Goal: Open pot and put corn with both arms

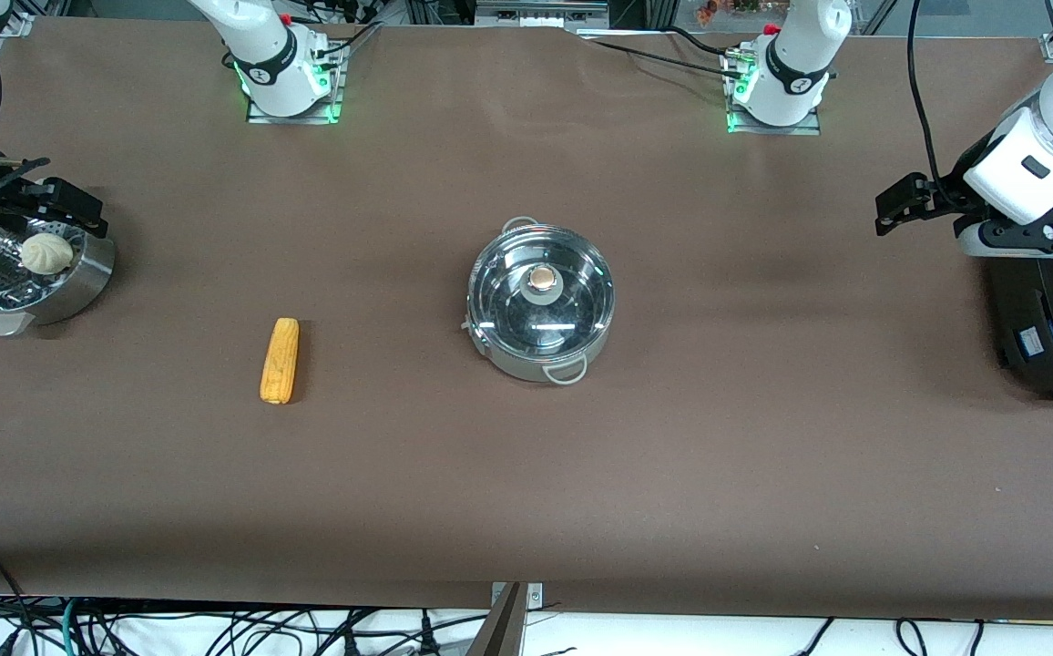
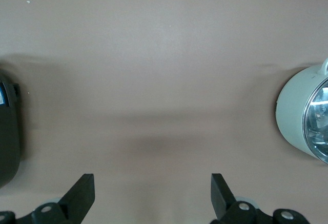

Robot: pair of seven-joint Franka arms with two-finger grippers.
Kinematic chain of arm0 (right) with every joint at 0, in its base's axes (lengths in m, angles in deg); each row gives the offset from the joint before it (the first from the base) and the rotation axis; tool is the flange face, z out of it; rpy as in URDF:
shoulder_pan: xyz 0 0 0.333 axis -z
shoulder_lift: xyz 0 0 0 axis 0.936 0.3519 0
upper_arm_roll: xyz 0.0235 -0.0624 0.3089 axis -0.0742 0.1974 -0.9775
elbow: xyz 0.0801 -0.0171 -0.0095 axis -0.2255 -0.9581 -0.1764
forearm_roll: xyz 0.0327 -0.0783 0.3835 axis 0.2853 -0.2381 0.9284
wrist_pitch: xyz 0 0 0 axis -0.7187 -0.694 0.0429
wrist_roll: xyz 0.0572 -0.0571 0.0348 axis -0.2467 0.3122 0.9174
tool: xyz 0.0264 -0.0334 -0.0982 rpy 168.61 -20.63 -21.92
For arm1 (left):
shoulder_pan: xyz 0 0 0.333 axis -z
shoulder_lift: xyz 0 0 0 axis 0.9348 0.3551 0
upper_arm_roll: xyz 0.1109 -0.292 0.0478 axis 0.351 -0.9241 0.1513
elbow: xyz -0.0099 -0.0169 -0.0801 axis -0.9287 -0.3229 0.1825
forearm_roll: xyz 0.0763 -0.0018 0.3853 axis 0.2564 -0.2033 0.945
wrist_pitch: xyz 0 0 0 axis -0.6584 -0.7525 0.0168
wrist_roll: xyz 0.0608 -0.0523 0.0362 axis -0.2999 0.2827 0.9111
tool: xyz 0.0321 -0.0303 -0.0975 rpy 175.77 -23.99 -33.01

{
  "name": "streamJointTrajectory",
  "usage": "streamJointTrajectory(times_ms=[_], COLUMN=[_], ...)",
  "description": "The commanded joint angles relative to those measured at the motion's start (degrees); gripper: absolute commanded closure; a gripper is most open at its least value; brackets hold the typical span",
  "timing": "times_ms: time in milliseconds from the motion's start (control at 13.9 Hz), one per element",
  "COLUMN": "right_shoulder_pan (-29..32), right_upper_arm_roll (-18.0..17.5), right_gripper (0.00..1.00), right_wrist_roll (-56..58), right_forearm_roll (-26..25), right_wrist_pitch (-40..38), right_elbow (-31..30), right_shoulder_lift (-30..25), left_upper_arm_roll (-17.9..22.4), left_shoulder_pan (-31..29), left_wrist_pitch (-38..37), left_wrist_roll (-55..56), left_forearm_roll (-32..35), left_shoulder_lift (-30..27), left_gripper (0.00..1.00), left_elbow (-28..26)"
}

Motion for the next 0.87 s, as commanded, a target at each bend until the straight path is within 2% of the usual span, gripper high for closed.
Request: streamJointTrajectory(times_ms=[0,794], right_shoulder_pan=[0.28,0.28], right_upper_arm_roll=[-0.36,-0.36], right_gripper=[0.00,0.00], right_wrist_roll=[0.09,0.09], right_forearm_roll=[0.19,0.19], right_wrist_pitch=[-1.55,-1.63], right_elbow=[2.24,2.24], right_shoulder_lift=[1.08,1.43], left_upper_arm_roll=[0.11,-0.24], left_shoulder_pan=[0.13,0.57], left_wrist_pitch=[-0.51,-0.51], left_wrist_roll=[-1.04,-0.25], left_forearm_roll=[-0.58,-0.58], left_shoulder_lift=[-0.62,-0.53], left_gripper=[0.00,0.00], left_elbow=[-0.31,-0.22])
